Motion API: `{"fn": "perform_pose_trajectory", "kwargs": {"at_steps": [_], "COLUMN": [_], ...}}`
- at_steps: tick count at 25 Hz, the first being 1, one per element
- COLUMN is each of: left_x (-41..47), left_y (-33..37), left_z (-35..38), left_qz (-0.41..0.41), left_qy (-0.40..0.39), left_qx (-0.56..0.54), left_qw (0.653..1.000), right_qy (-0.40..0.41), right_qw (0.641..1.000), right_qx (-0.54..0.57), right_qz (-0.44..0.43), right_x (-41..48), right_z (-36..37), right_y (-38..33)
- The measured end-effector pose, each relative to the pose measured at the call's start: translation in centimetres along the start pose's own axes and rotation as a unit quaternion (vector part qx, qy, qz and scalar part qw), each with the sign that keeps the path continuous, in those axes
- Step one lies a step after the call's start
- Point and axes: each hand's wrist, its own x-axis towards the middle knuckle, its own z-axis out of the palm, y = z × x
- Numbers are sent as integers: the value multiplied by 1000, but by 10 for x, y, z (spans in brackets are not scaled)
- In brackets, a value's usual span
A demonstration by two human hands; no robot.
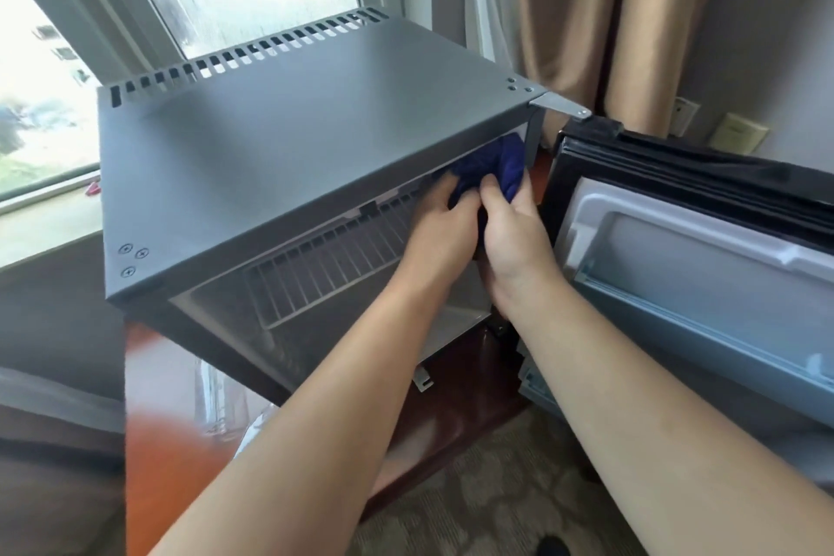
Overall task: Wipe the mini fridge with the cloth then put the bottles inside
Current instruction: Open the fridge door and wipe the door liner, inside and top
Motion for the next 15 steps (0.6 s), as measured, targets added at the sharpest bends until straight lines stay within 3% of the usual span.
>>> {"fn": "perform_pose_trajectory", "kwargs": {"at_steps": [5,9,15], "left_x": [12,3,-34], "left_y": [-15,-40,-34], "left_z": [1,4,-5], "left_qz": [28,1,27], "left_qy": [-24,-50,-22], "left_qx": [45,44,-66], "left_qw": [998,998,997], "right_qy": [62,102,13], "right_qw": [998,995,990], "right_qx": [5,12,-140], "right_qz": [18,19,-20], "right_x": [-8,-26,-68], "right_z": [2,-11,-31], "right_y": [14,29,0]}}
